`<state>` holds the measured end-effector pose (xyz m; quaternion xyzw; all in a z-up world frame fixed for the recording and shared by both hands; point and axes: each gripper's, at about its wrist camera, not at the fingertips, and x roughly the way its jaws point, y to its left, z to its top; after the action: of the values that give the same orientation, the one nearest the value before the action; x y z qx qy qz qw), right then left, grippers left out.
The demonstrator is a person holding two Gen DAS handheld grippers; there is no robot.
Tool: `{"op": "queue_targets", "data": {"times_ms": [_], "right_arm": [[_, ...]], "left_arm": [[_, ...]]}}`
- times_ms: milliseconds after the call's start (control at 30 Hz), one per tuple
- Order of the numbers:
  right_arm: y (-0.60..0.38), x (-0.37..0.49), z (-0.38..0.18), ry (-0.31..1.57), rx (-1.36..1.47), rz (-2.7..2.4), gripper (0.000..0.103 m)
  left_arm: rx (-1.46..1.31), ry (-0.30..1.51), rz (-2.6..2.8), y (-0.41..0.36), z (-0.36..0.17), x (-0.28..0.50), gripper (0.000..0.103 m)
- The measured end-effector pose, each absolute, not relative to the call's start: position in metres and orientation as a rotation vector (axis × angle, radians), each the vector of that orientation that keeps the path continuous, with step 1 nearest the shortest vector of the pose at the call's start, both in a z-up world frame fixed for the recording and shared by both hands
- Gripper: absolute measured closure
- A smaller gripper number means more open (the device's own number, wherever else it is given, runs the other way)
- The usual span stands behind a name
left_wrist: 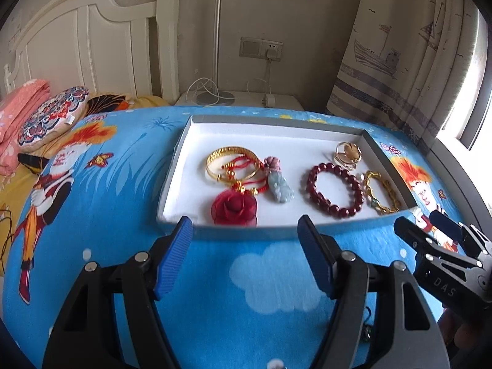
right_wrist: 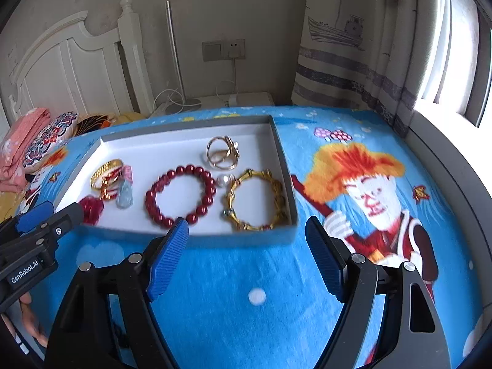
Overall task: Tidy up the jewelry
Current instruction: 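Grasp the second pearl earring with the left tool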
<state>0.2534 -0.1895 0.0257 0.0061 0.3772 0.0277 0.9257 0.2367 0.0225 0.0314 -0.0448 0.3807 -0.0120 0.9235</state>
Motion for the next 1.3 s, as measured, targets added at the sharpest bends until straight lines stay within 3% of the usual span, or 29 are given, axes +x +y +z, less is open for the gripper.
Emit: {"op": "queue_targets", "data": {"times_ms": [533, 933, 1100, 1300], "right_arm": [[-0.206, 0.184, 0.011, 0.828, -0.015, 0.103, 0.028], [-0.21, 0.144, 0.008, 0.836, -0.025, 0.107, 0.02], [-0.214, 0.135, 0.007, 0.838, -0.028, 0.104, 0.02], [-0.211, 0.13, 0.003, 0.852, -0.038, 0.122, 0.02]], "left_arm": [[-0.08, 0.847, -0.021, 0.022, 0.019, 0.163, 0.035], [-0.085, 0.88, -0.049, 0.015, 0.009, 0.126, 0.035], [-0.089, 0.907, -0.093, 0.008, 0.004, 0.123, 0.059], [-0.082, 0.922, -0.128, 0.001, -0.002, 0.126, 0.074]]}}
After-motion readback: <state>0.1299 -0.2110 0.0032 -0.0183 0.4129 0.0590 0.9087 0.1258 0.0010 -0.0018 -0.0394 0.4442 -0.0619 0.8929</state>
